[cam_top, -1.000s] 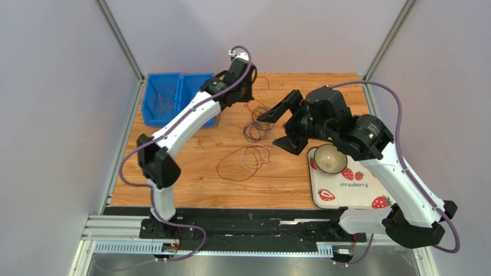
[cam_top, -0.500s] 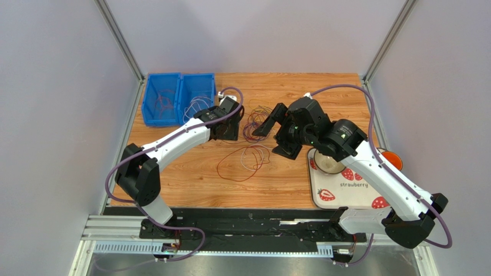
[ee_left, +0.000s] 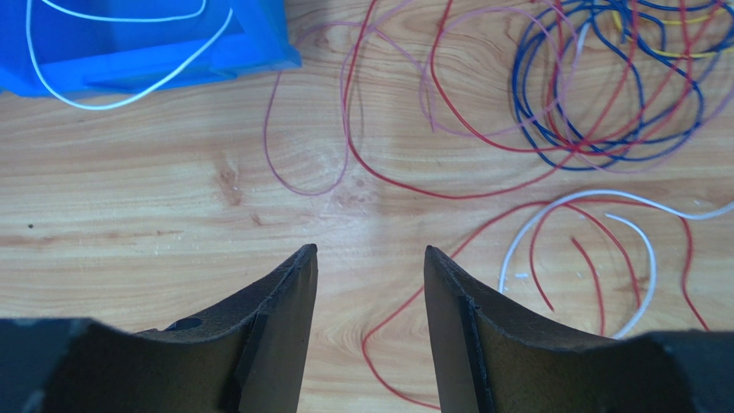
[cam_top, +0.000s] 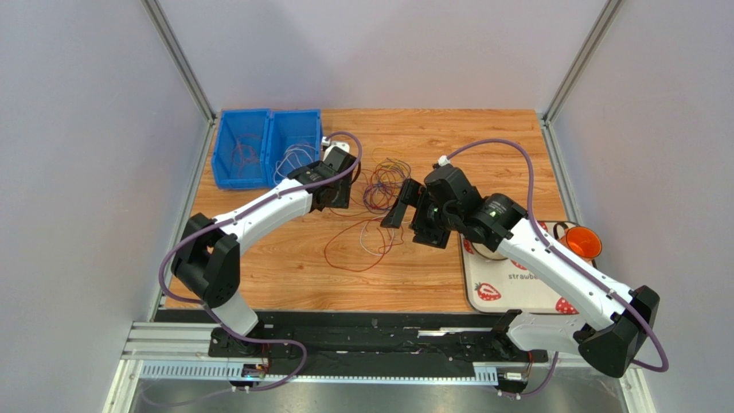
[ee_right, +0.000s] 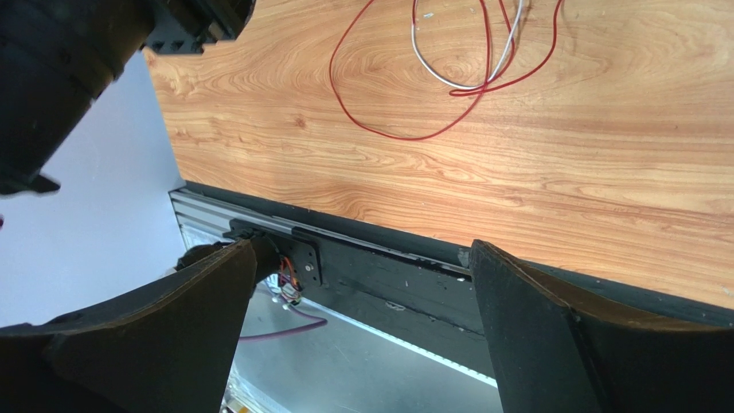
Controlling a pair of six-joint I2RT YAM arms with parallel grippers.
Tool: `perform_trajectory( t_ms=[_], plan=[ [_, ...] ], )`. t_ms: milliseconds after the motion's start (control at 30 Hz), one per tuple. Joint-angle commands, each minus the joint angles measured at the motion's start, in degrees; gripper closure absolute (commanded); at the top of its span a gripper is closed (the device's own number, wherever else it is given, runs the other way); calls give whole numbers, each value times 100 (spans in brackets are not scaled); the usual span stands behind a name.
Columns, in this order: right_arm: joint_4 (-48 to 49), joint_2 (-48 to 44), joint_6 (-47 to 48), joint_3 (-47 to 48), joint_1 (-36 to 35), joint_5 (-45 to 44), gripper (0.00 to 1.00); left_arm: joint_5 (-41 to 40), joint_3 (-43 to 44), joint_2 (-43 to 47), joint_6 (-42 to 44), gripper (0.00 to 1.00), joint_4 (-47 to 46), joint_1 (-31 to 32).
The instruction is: Untangle the cables
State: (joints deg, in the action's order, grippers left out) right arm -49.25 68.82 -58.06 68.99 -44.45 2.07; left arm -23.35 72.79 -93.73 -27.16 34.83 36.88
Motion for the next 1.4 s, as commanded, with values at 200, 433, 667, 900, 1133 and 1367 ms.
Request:
perform_trajectory(
  t_ms=[200,433,667,900,1133,1367],
  plan=[
    [592,-448,524,-114,41,303,1,481,33,-803,431,46,-828,-612],
    [698,-448,542,-237,50,479,1,692,244,-1287,439,50,-987,-744],
    [733,-466,550,-290,41,514,1,666,437,-1569,448,58,-960,-753],
    [759,-457,612,-316,41,549,1,464,534,-1683,431,71,-864,-770],
    [821,-448,630,-299,50,655,1,437,587,-1806,475,71,-829,-832],
    [821,-501,612,-316,59,664,1,525,709,-1798,431,100,-741,-867]
  ],
)
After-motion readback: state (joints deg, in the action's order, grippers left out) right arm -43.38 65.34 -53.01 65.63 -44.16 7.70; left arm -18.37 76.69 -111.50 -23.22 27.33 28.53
